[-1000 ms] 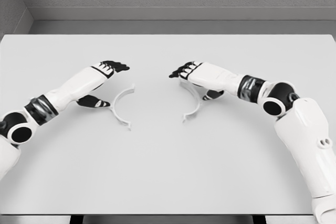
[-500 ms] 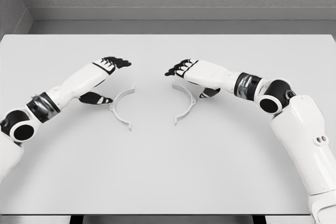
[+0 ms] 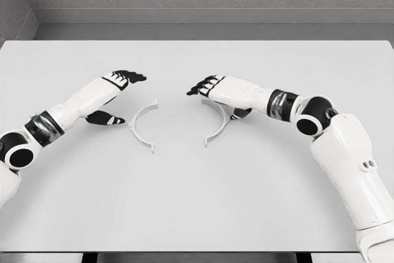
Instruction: Assemble PVC drainage pipe clamps
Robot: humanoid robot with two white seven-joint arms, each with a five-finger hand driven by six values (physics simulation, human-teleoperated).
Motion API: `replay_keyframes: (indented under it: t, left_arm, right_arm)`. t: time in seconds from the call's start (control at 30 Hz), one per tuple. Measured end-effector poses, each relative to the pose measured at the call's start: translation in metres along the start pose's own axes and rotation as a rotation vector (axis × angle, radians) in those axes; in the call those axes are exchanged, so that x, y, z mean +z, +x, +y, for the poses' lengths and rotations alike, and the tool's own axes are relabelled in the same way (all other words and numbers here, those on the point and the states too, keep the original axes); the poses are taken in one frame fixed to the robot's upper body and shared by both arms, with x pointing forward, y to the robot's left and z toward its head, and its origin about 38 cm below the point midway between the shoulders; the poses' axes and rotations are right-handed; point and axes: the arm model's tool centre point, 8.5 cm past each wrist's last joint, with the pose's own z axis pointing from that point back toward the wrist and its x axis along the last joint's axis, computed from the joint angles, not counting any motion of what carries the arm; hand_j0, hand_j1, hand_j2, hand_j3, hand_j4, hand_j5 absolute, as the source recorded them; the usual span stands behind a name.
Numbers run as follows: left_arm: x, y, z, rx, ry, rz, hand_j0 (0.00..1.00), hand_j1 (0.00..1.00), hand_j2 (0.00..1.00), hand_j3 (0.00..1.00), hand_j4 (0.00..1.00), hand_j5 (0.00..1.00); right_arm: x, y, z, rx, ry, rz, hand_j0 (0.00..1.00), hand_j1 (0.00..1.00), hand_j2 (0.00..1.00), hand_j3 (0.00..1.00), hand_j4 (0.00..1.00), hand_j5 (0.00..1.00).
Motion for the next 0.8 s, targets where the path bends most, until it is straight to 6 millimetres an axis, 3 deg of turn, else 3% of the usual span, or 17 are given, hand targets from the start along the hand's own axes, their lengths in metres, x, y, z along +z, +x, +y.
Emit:
replay_keyframes:
  t: [0.8]
  left_arm:
    - [-0.007,0.012,-0.010,0.018,-0.001,-0.030,1.00,1.00,1.00,1.00,1.00,1.00]
  right_arm:
    - [-0.019,0.017,-0.015,0.030,-0.010,-0.052,1.00,1.00,1.00,1.00,1.00,1.00]
